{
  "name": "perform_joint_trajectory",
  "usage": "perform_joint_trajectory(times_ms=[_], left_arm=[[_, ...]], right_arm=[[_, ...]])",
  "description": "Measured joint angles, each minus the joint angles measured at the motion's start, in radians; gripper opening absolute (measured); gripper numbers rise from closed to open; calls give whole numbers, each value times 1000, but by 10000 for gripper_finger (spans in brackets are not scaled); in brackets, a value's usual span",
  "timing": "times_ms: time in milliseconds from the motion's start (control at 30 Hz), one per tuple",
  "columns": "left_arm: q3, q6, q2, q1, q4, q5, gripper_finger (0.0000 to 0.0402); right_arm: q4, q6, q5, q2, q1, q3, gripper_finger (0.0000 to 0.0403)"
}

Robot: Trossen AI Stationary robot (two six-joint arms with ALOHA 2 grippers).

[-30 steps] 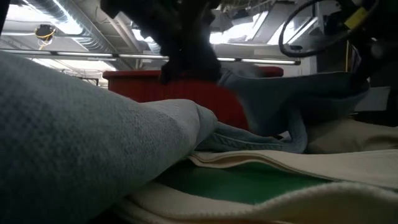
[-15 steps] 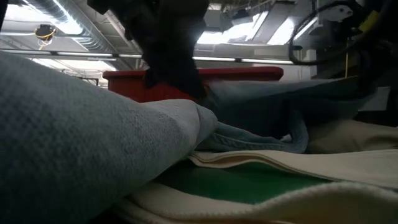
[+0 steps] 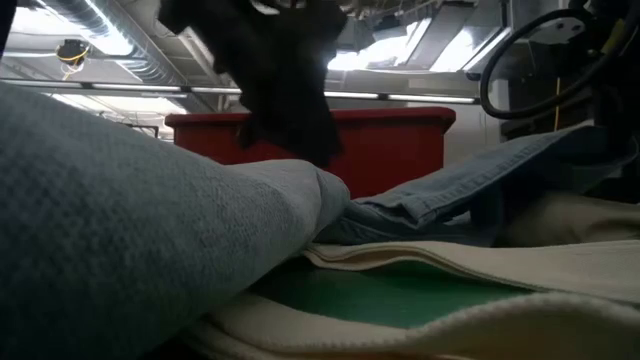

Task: Fold Laundry from Bin
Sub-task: Fold the light blue pants

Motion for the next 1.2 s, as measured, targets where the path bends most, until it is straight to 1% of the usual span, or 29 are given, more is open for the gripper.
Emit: perform_joint_trajectory(times_ms=[100, 267, 367, 467, 533, 667, 900, 1067, 1200], left_arm=[[0, -39, 0, 55, 0, 1, 114], [1, -51, 15, 147, 1, 11, 114], [1, -51, 42, 175, 21, 21, 114], [2, -64, 75, 198, 46, 62, 114], [2, -72, 101, 208, 43, 64, 114], [2, -73, 133, 229, 72, 36, 114], [2, -73, 138, 267, 81, 31, 114], [2, -73, 141, 262, 78, 40, 115], [2, -73, 174, 250, 84, 40, 115]], right_arm=[[0, 0, 0, 0, 0, 1, 11], [1, -1, 1, 0, 0, 1, 12], [2, -1, 1, 0, 0, 2, 12], [2, -1, 2, 0, 0, 2, 12], [2, -1, 2, 0, 0, 2, 12], [2, -1, 2, 0, 0, 2, 12], [3, -1, 3, 0, 0, 2, 12], [3, 0, 3, 0, 0, 2, 12], [3, 0, 3, 0, 0, 2, 12]])
